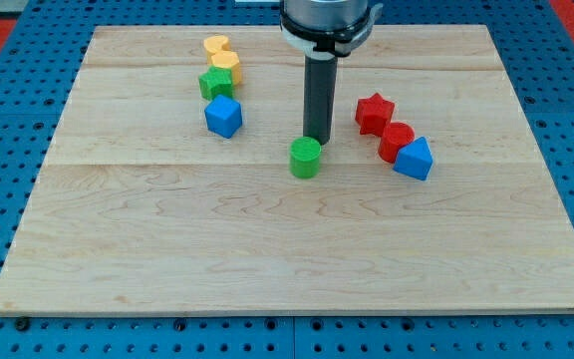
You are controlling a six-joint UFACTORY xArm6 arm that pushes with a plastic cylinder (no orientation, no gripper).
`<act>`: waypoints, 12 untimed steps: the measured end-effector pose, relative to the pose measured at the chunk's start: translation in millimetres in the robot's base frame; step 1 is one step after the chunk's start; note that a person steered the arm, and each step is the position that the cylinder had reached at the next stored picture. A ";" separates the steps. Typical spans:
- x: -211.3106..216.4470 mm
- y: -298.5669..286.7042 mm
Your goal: Place the blue cube towards the left side of the red star
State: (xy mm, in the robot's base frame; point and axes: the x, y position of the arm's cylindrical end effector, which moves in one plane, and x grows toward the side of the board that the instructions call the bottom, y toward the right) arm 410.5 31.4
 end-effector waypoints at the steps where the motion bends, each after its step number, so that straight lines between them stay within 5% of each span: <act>1: 0.0 -3.1; 8: -3.3 -157.1; 11: -37.2 -159.7; 12: -37.1 -119.8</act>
State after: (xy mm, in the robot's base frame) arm 373.4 -88.4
